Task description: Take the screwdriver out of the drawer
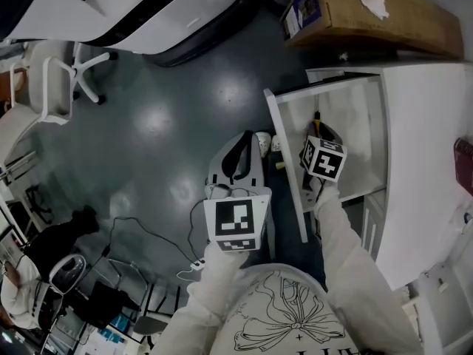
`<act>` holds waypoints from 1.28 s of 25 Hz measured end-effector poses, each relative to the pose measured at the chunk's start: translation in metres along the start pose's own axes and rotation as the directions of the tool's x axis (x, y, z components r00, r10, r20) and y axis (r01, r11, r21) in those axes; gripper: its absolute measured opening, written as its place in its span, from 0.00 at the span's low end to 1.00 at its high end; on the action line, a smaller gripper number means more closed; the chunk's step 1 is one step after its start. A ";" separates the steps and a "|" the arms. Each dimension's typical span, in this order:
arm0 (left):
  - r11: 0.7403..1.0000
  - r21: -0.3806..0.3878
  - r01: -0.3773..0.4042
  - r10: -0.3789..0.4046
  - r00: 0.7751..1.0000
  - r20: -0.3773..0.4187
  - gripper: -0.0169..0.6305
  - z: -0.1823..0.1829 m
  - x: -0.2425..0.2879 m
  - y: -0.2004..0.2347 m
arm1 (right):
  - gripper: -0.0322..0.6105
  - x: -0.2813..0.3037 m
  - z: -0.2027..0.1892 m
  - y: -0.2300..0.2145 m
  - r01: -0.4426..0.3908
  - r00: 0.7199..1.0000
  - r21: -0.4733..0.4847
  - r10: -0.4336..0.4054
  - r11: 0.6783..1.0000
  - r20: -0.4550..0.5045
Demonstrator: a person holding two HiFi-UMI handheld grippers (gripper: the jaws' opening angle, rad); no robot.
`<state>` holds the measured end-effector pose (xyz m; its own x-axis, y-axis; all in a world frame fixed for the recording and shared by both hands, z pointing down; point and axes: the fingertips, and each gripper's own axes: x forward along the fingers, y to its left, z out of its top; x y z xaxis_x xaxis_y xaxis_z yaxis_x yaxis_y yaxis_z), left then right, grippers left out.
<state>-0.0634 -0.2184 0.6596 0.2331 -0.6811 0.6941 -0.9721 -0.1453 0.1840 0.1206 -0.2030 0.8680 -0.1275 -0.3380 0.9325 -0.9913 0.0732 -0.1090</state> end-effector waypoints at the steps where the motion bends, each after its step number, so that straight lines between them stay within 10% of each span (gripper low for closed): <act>1: 1.000 -0.001 -0.002 0.002 1.000 0.000 0.04 0.000 0.000 0.000 | 0.17 0.000 0.000 0.000 -0.002 1.000 -0.004 0.002 1.000 -0.003; 15: 1.000 0.001 0.017 -0.017 0.997 0.073 0.04 0.040 -0.021 -0.013 | 0.16 -0.045 0.009 -0.011 -0.027 1.000 -0.003 0.028 1.000 0.009; 32: 0.998 0.045 0.036 -0.047 0.958 0.283 0.04 0.139 -0.104 -0.045 | 0.16 -0.223 0.093 0.005 -0.054 0.951 -0.031 0.061 0.998 0.302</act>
<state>-0.0469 -0.2405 0.4824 0.2621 -0.8488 0.4591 -0.9633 -0.2015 0.1775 0.1407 -0.2143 0.6272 -0.1909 -0.6008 0.7762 -0.9816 0.1201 -0.1484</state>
